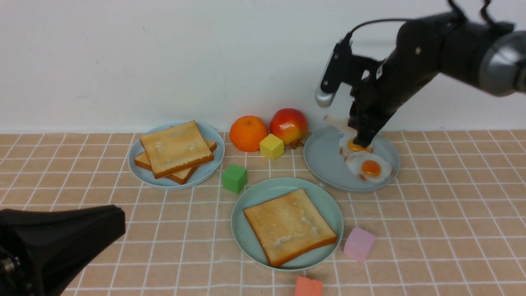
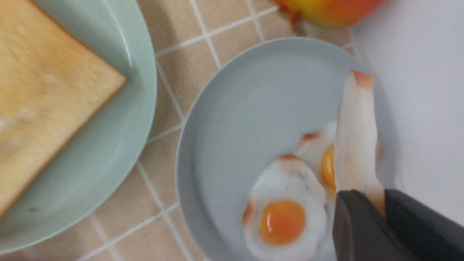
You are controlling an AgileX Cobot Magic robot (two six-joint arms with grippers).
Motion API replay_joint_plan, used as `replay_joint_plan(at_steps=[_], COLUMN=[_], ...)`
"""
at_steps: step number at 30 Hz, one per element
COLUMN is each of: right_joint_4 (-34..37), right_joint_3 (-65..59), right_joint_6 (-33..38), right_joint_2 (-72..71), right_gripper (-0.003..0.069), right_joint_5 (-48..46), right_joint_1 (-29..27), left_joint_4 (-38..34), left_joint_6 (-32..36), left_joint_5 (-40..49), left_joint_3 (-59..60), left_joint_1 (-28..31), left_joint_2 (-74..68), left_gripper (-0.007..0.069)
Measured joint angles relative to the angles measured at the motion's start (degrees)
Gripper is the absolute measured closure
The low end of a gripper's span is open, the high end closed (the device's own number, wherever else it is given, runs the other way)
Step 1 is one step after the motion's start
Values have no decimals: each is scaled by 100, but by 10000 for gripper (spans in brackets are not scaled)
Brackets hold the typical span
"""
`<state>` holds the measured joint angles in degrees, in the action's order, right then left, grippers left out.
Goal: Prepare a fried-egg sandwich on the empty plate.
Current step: Use the right arm to place the fried egg on the slice of bread in the middle
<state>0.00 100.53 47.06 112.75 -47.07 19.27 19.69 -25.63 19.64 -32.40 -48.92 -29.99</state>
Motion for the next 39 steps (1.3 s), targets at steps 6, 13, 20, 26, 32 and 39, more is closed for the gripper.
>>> replay_joint_plan(at_steps=[6, 13, 20, 26, 32, 39], right_joint_4=[-106, -884, -2091, -2632, -3117, -3189], right_joint_3=[-608, -2051, -2547, -2547, -2547, -2547], right_joint_6=[-773, -2366, -3908, -4436, -4815, -4891], right_joint_2=[-894, -1614, -1319, -883, -499, -345], right_gripper=[570, 570, 570, 570, 571, 571], right_joint_5=[-414, 57, 771, 1243, 1458, 1464], right_joint_1=[807, 1923, 2312, 2306, 2306, 2306], left_joint_4=[5, 134, 134, 128, 128, 128], left_joint_6=[-218, -275, -281, -287, -300, -300], left_joint_5=[534, 943, 961, 966, 966, 966], left_joint_3=[0, 0, 0, 0, 0, 0], left_joint_1=[0, 0, 0, 0, 0, 0], left_joint_2=[0, 0, 0, 0, 0, 0], left_gripper=[607, 605, 601, 601, 601, 600])
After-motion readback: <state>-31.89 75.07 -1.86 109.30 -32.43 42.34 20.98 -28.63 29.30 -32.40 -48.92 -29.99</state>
